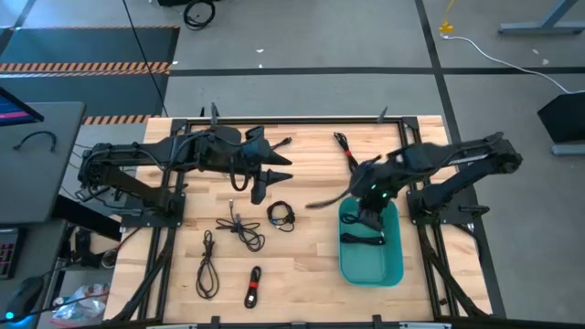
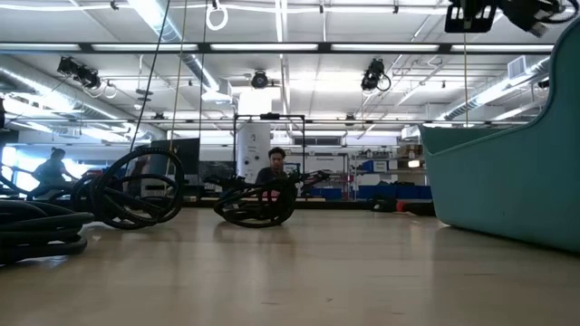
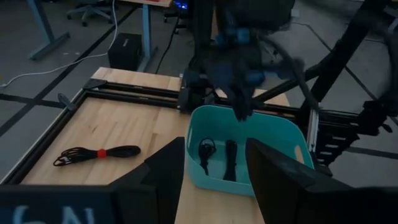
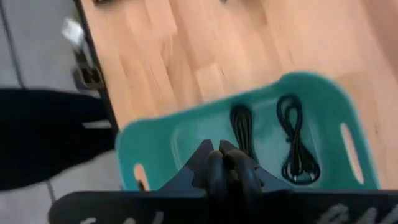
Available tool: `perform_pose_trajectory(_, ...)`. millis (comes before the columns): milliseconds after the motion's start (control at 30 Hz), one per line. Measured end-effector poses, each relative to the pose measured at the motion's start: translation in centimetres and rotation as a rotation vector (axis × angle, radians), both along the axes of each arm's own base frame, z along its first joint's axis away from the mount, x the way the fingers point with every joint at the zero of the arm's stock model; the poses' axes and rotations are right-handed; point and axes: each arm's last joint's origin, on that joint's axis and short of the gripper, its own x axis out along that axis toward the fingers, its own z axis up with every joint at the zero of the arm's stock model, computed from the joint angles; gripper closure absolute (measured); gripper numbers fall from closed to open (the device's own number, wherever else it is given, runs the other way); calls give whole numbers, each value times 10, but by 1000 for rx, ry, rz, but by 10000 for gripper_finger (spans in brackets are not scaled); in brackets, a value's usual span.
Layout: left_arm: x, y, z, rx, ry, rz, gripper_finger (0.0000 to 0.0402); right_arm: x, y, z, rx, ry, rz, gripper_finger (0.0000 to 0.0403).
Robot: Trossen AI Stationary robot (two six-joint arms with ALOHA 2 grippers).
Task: Pick and place USB-C Cables
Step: Put the black charger cable into the green bin
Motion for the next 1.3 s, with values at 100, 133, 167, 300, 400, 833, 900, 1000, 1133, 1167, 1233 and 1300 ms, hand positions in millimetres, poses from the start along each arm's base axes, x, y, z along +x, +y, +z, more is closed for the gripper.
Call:
perform_pose_trajectory(100, 0, 1, 0, -2, 0, 2, 226, 9, 8, -16, -29, 110, 43, 386)
perform_pose_trajectory(133, 0, 1, 0, -1, 0, 2, 226, 11, 10, -22, -42, 150, 55, 386)
perform_pose_trajectory(167, 0, 0, 0, -2, 0, 2, 226, 13, 12, -27, -57, 193, 68, 386)
perform_pose_trajectory(300, 0, 0, 0, -2, 0, 1, 226, 20, 18, -47, -102, 329, 145, 386)
perform_pose_trajectory(400, 0, 0, 0, -2, 0, 1, 225, 28, 23, -57, -120, 348, 206, 386)
perform_pose_trajectory(833, 0, 0, 0, -3, 0, 2, 225, 40, 42, -67, -153, 221, 412, 387)
perform_pose_trajectory(900, 0, 0, 0, -13, 0, 5, 225, 37, 44, -74, -151, 236, 444, 387)
perform_pose_trajectory(1000, 0, 0, 0, -27, 0, 10, 225, 31, 44, -88, -134, 286, 461, 387)
perform_pose_trajectory(1133, 0, 0, 0, -28, 2, 10, 225, 27, 43, -109, -107, 302, 482, 387)
perform_pose_trajectory(1167, 0, 0, 0, -28, 2, 10, 225, 26, 42, -114, -98, 305, 484, 387)
perform_pose_trajectory(1233, 0, 0, 0, -28, 2, 10, 225, 25, 40, -123, -81, 303, 485, 387)
perform_pose_trajectory(1300, 0, 0, 0, -28, 2, 10, 225, 24, 38, -128, -81, 303, 488, 387)
